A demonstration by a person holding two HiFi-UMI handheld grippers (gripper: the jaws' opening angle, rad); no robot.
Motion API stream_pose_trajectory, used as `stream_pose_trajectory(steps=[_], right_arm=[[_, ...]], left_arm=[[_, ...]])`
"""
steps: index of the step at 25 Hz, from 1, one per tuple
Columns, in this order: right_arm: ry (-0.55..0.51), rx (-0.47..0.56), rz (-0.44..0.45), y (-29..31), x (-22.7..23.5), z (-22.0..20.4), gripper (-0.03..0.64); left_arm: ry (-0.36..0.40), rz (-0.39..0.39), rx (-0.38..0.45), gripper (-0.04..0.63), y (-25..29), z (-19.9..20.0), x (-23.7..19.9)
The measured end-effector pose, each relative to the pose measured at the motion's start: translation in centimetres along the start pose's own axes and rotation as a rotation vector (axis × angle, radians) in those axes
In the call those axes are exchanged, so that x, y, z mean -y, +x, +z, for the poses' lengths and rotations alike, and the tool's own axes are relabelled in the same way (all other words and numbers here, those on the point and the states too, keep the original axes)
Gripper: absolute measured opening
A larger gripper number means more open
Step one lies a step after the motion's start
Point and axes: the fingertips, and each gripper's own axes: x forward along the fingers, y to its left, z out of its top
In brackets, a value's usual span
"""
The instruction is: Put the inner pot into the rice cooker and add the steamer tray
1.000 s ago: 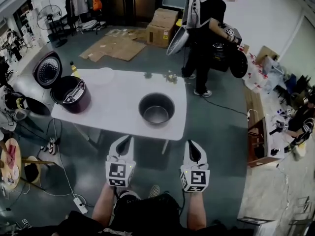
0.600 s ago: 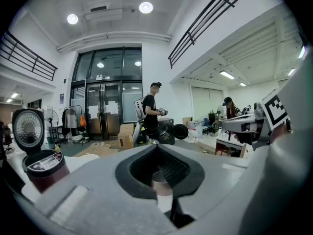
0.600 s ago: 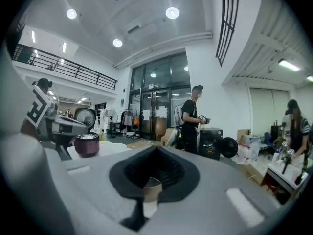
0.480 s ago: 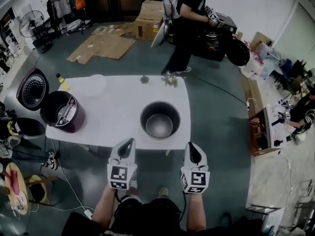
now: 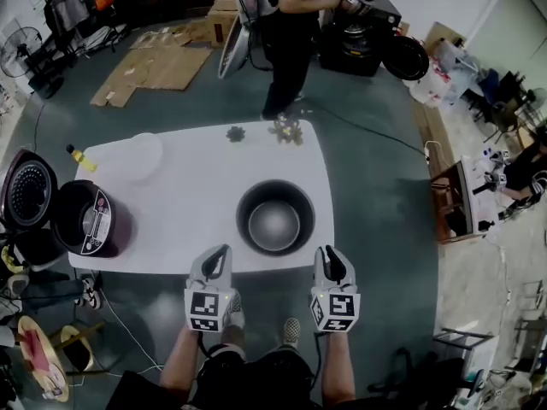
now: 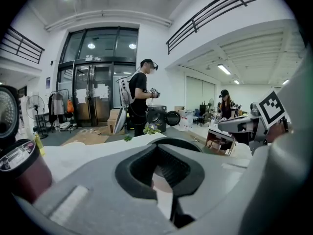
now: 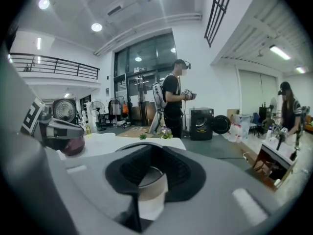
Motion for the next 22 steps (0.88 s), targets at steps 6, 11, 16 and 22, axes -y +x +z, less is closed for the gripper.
stream_pose_trajectory(steps=[6, 11, 16, 22], right_arm=[[0.07, -0.095, -0.025, 4.3, 0.9, -2.9, 0.234], [0.113, -0.173, -0.051, 7.1, 1.4, -5.2, 0.264], [0.138, -0.244, -0.077, 9.4, 1.7, -7.3, 0.264], [0.156, -0.307, -0.088, 11.7, 1.8, -8.9, 0.264]], left_arm=[[-0.002, -0.035, -0.06, 0.011, 3.3, -1.9, -0.5], [-0.007, -0.06, -0.1, 0.011, 5.0, -3.3, -0.9], [-0.029, -0.069, -0.149, 0.011, 6.1, -5.7, -1.8], [-0.049, -0.077, -0.188, 0.011, 7.1, -6.9, -2.5]])
